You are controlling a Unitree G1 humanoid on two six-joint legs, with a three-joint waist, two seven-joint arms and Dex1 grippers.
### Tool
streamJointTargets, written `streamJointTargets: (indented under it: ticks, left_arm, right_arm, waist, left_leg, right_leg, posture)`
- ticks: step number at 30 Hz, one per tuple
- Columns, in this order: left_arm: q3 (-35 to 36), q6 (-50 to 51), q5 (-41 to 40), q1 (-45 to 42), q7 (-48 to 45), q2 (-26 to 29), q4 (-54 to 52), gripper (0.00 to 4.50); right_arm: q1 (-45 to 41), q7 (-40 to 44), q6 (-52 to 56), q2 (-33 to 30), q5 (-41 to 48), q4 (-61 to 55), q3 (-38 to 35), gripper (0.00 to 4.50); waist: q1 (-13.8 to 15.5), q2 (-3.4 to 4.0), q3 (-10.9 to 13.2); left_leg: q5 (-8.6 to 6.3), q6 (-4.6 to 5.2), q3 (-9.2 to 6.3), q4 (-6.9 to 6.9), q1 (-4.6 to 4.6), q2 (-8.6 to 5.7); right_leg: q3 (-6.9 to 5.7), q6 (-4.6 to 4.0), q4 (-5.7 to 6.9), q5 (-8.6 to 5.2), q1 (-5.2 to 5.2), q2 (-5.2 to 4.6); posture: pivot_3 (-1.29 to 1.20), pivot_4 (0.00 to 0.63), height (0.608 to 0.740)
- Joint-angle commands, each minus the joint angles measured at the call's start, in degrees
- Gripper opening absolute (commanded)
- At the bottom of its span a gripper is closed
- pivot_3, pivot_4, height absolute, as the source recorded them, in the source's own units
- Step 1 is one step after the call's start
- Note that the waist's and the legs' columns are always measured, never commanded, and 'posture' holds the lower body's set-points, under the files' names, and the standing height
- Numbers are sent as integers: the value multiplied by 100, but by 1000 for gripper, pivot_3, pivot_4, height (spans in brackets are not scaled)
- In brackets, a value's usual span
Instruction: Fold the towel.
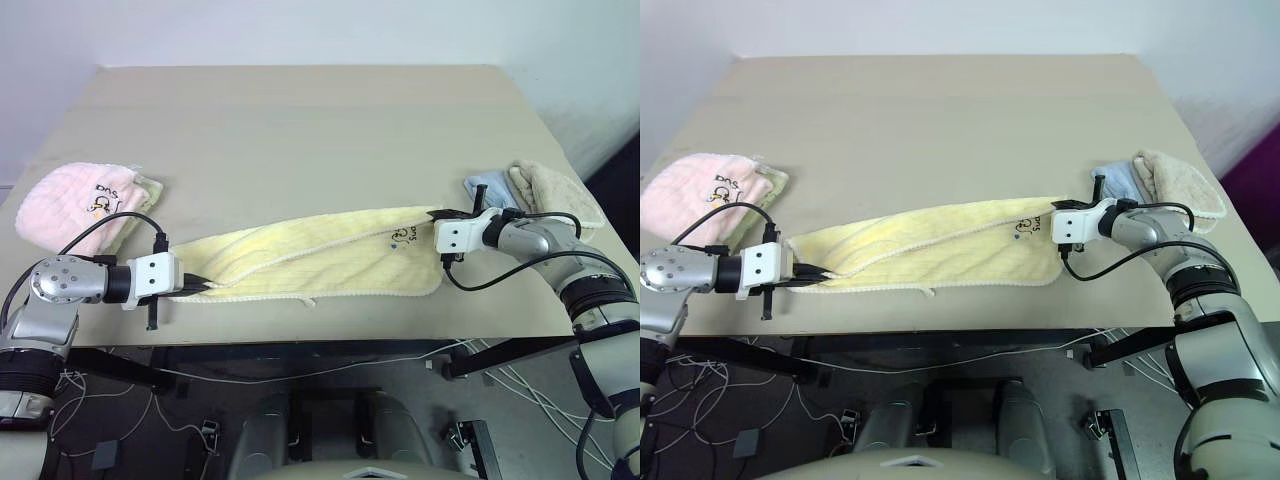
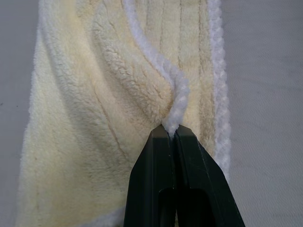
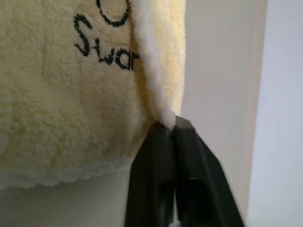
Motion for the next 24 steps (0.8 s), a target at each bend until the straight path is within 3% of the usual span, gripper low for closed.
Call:
streamJointTargets:
  ticks: [1,5,10,18,24]
  left_arm:
    - [111,-65,-19,-14,111,5,37,0]
    - [357,125,-378,-188,317,-237,149,0]
    - [794,880,-949,-1054,854,-720,356,0]
    - [905,611,-501,-3385,1932,-1196,2381,0]
    - [1114,245,-343,-4818,2545,-967,3637,0]
  right_arm:
    - [-203,-114,-80,-63,28,-33,-73,26]
    - [-251,-226,-62,-132,-10,-87,-110,26]
    - [-611,-292,16,-117,207,7,-308,26]
    - [-1873,-630,328,-88,131,763,-322,26]
    - [-2623,-594,297,-378,394,931,-562,26]
  waist:
    - [-1,0,0]
    - [2,1,0]
    - [35,2,2]
    - [10,0,4]
    - [-7,0,7]
  left_leg:
    - [0,0,0,0,0,0]
    - [0,0,1,0,0,0]
    - [1,0,-3,6,0,-1]
    - [4,-2,17,5,8,-4]
    - [4,-2,26,-5,6,-4]
  right_leg:
    - [0,0,0,0,0,0]
    - [0,0,0,0,0,0]
    - [0,1,5,1,2,-1]
    - [0,5,3,0,11,2]
    - [2,9,1,-3,8,2]
  posture:
    - [0,150,740]
    - [0,150,740]
    - [0,150,740]
    - [0,150,740]
    - [0,150,740]
